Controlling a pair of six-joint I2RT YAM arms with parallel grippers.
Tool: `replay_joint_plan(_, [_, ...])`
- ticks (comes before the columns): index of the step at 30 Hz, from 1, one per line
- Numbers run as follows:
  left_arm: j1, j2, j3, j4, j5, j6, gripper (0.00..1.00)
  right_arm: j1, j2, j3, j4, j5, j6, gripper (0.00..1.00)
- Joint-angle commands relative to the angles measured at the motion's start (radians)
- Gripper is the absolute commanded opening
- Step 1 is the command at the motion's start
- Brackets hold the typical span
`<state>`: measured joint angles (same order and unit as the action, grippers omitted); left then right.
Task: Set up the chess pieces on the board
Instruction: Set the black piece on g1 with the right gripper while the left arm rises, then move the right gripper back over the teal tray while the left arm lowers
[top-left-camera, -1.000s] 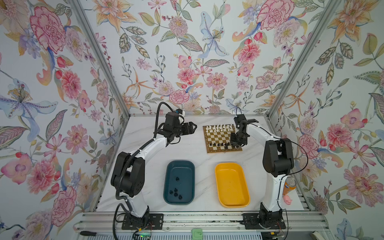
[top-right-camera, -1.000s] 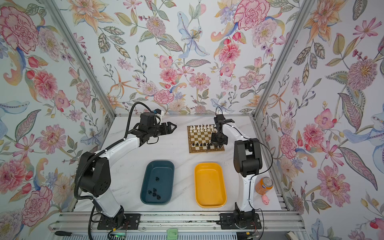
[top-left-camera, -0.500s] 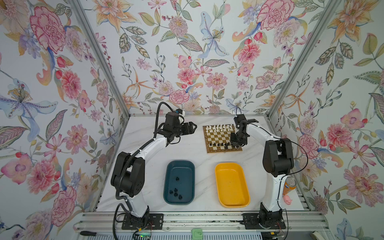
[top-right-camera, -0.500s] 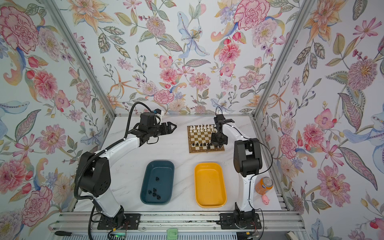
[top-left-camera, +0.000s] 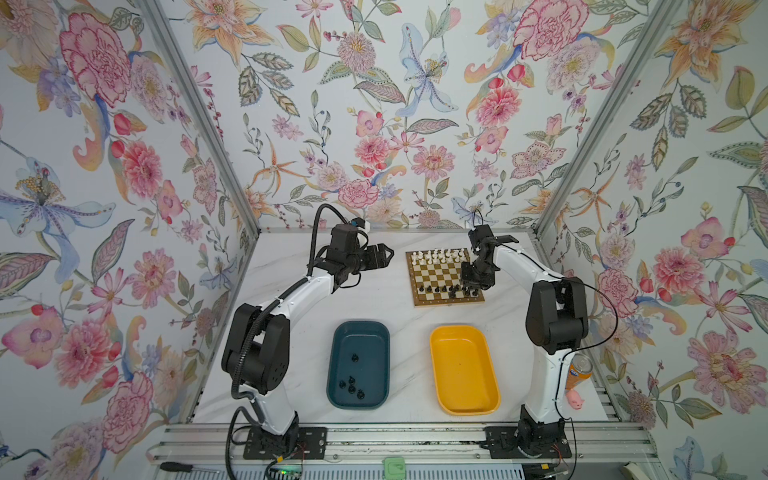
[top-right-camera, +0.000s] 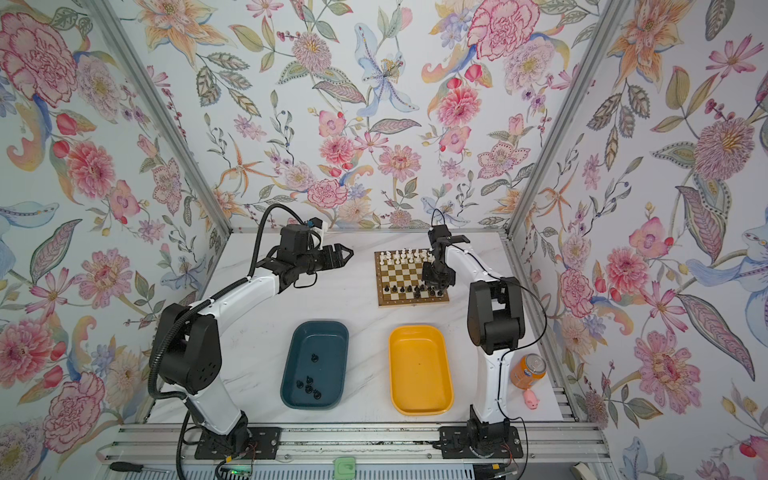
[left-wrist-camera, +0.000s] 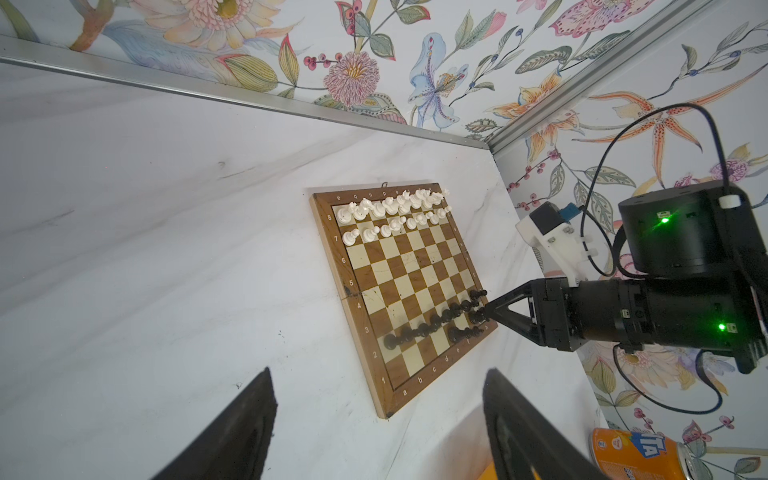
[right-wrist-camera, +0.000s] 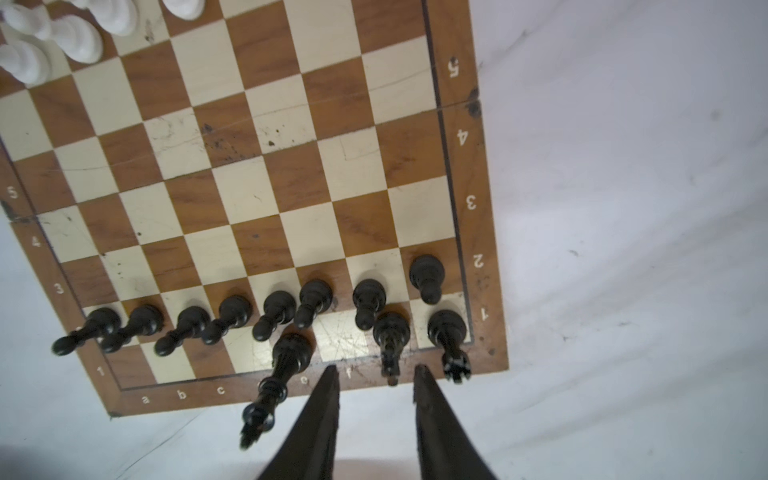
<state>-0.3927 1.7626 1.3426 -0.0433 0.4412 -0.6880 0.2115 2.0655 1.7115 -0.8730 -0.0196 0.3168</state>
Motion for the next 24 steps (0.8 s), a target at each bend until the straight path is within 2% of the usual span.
replay_joint_plan(1, [-0.006, -0.006, 0.023, -0.009, 0.009, 0.026, 0.8, 0.003, -0.075, 0.061, -0.035, 0.004, -0.008, 0.33])
replay_joint_plan(8, [-0.004, -0.114, -0.085, -0.002, -0.037, 0.043, 0.8, 0.043, -0.1, 0.234, -0.133, 0.028, -0.025, 0.36])
replay_joint_plan(12, [0.013, -0.249, -0.209, -0.002, -0.06, 0.041, 0.8, 0.105, -0.108, 0.316, -0.179, 0.04, -0.02, 0.36])
replay_joint_plan(19, [0.09, -0.53, -0.469, -0.061, -0.091, 0.023, 0.81, 0.26, -0.143, 0.282, -0.181, 0.049, 0.026, 0.33])
replay_joint_plan(24, [0.152, -0.753, -0.613, -0.167, -0.105, 0.021, 0.82, 0.391, -0.159, 0.21, -0.17, 0.078, 0.068, 0.29])
